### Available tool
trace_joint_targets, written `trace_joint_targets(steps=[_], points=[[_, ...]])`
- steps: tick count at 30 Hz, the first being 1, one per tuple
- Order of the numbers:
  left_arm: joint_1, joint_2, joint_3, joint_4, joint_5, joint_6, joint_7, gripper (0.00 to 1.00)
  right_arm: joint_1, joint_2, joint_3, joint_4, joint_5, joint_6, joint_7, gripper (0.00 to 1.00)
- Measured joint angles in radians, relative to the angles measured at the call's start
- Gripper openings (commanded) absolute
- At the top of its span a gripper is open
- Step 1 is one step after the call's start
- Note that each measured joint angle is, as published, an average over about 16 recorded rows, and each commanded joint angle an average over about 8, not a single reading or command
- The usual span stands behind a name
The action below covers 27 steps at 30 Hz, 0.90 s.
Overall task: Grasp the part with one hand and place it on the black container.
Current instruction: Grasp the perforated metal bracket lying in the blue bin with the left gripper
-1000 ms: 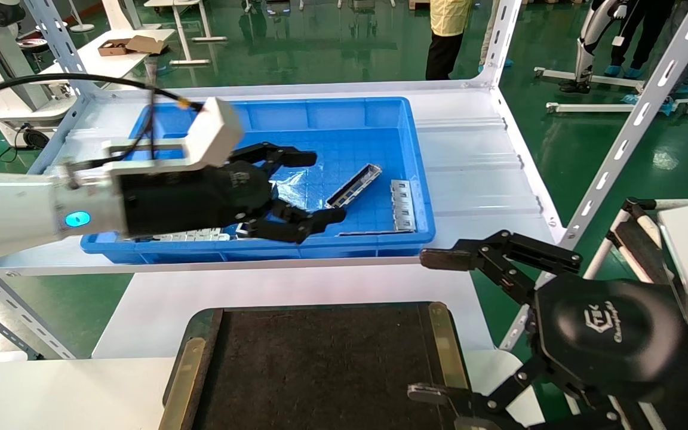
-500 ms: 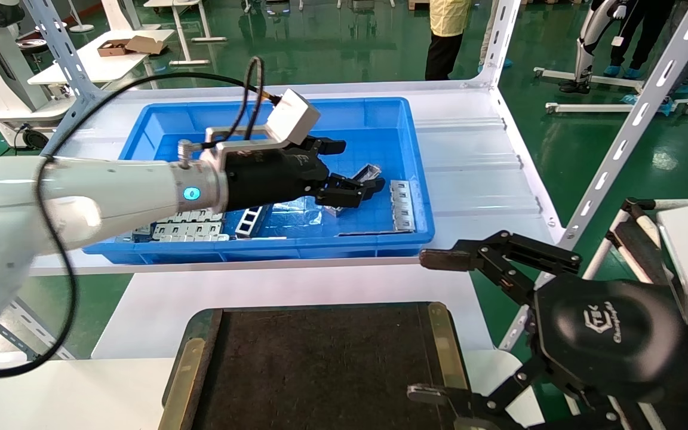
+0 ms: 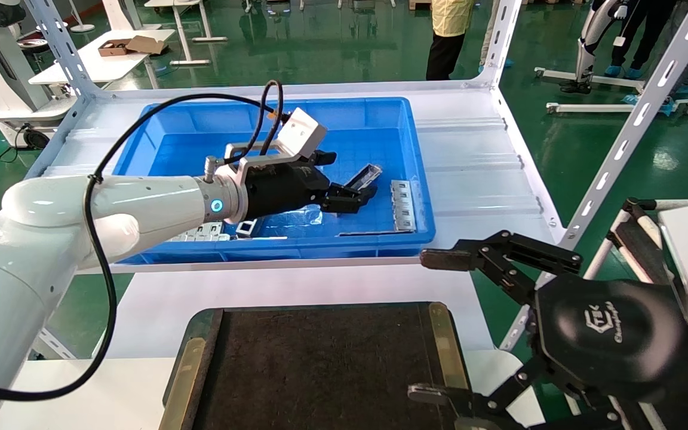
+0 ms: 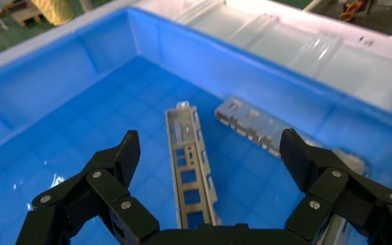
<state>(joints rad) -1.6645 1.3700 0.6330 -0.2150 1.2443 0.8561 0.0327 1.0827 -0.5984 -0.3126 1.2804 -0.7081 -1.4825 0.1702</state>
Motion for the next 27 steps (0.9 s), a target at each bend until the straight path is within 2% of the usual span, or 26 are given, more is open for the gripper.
trace_joint_targets(steps=[4, 5, 7, 8, 12, 13, 15, 16, 27], points=[[0.016, 0.000, 0.041, -0.026, -0.008, -0.043, -0.035, 1.00, 0.000, 0.000, 0.000, 0.000, 0.000, 0.000, 0.000, 1.00], [0.019, 0.000, 0.052, -0.032, -0.011, -0.053, -0.043, 0.97, 0.000, 0.000, 0.000, 0.000, 0.000, 0.000, 0.000, 1.00], [0.026, 0.000, 0.072, -0.042, -0.016, -0.073, -0.059, 0.83, 0.000, 0.000, 0.000, 0.000, 0.000, 0.000, 0.000, 0.97], [0.028, -0.001, 0.082, -0.047, -0.020, -0.082, -0.065, 0.72, 0.000, 0.000, 0.000, 0.000, 0.000, 0.000, 0.000, 0.88], [0.038, -0.002, 0.119, -0.062, -0.035, -0.116, -0.088, 0.22, 0.000, 0.000, 0.000, 0.000, 0.000, 0.000, 0.000, 0.38], [0.040, -0.002, 0.128, -0.064, -0.039, -0.124, -0.092, 0.12, 0.000, 0.000, -0.001, 0.000, 0.000, 0.000, 0.000, 0.26], [0.043, -0.003, 0.144, -0.067, -0.048, -0.136, -0.099, 0.01, 0.000, 0.000, -0.001, 0.000, 0.000, 0.000, 0.000, 0.04], [0.045, -0.003, 0.152, -0.069, -0.052, -0.142, -0.103, 0.00, 0.000, 0.000, -0.001, 0.000, 0.000, 0.000, 0.000, 0.00], [0.053, -0.005, 0.222, -0.075, -0.105, -0.171, -0.121, 0.00, 0.000, 0.000, -0.001, 0.000, 0.001, 0.000, -0.001, 0.00]])
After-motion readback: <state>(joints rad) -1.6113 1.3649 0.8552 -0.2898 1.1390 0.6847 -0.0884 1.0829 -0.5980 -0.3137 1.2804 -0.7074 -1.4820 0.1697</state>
